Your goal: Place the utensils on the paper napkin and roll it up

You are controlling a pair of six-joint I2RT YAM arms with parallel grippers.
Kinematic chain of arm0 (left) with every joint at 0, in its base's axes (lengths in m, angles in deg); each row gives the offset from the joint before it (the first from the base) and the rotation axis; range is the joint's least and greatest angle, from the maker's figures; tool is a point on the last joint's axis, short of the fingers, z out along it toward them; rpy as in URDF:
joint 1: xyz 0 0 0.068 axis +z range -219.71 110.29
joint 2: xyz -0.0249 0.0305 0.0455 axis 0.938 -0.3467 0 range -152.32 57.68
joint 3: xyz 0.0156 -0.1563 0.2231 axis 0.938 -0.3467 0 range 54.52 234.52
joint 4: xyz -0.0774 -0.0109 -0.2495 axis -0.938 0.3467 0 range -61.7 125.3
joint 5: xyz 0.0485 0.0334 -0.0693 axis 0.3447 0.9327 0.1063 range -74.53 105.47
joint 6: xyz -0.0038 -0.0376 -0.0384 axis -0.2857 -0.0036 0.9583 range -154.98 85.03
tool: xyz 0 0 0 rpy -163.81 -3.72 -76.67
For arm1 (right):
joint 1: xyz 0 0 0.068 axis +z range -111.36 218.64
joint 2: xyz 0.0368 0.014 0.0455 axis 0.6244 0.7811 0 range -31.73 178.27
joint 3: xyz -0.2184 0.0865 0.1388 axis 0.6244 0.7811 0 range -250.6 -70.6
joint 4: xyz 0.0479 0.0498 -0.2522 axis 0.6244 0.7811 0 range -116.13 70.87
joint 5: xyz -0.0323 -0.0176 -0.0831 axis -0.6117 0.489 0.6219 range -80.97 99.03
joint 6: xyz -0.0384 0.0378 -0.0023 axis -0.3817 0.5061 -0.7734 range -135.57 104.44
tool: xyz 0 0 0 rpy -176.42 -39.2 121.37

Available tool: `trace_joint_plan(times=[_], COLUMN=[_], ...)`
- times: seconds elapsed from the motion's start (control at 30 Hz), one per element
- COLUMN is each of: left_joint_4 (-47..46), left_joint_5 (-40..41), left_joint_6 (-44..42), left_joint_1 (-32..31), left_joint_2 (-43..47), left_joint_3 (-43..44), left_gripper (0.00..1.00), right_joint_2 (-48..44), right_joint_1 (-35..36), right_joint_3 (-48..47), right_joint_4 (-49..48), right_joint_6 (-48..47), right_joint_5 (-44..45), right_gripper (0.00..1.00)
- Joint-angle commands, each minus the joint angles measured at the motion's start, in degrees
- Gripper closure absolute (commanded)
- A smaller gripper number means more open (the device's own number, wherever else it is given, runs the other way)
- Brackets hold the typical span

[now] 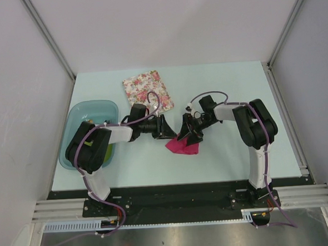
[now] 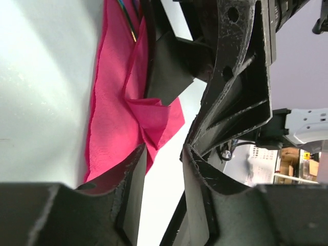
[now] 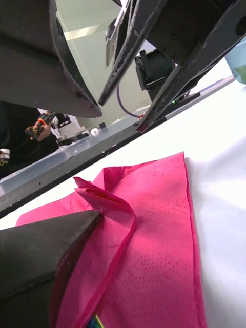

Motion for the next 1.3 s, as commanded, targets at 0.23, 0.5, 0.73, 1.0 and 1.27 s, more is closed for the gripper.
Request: trace_joint_plan(times=[0.23,0.5,0.73,1.0,1.27], left_joint_4=[-10.10,-4.25,19.42,14.84,14.49], left_joint_5=[-3.14,-1.84,17.82,36.13,46.76], left_joint_6=[9.46,-6.65,-46.68,-69.89,-79.74], left_joint_1=[2.88,3.15,-10.46,-25.04,-32.27], left_joint_2=[-0.69,9.55,21.53,21.11,12.76], left_joint_3=[0.60,-0.01,2.28,1.21,4.64], left_gripper=[0.64,0.77,0.90,0.92,0.92], right_joint_2=[0.37,0.99,1.42,1.86,1.95], right_joint_1=[0.43,0.35,0.43,0.61,0.52], right_joint_3=[-0.20,-0.37,-0.81,-0.63,-0.63], right_joint_4=[-3.05,-3.41,-2.88,-3.14,-3.41], right_joint_6=[-0.07,0.99,1.07,1.86,2.13], right_joint_5=[5.32,5.41,5.24,4.45,4.27], right_gripper=[0.24,0.26,0.26,0.23,0.23])
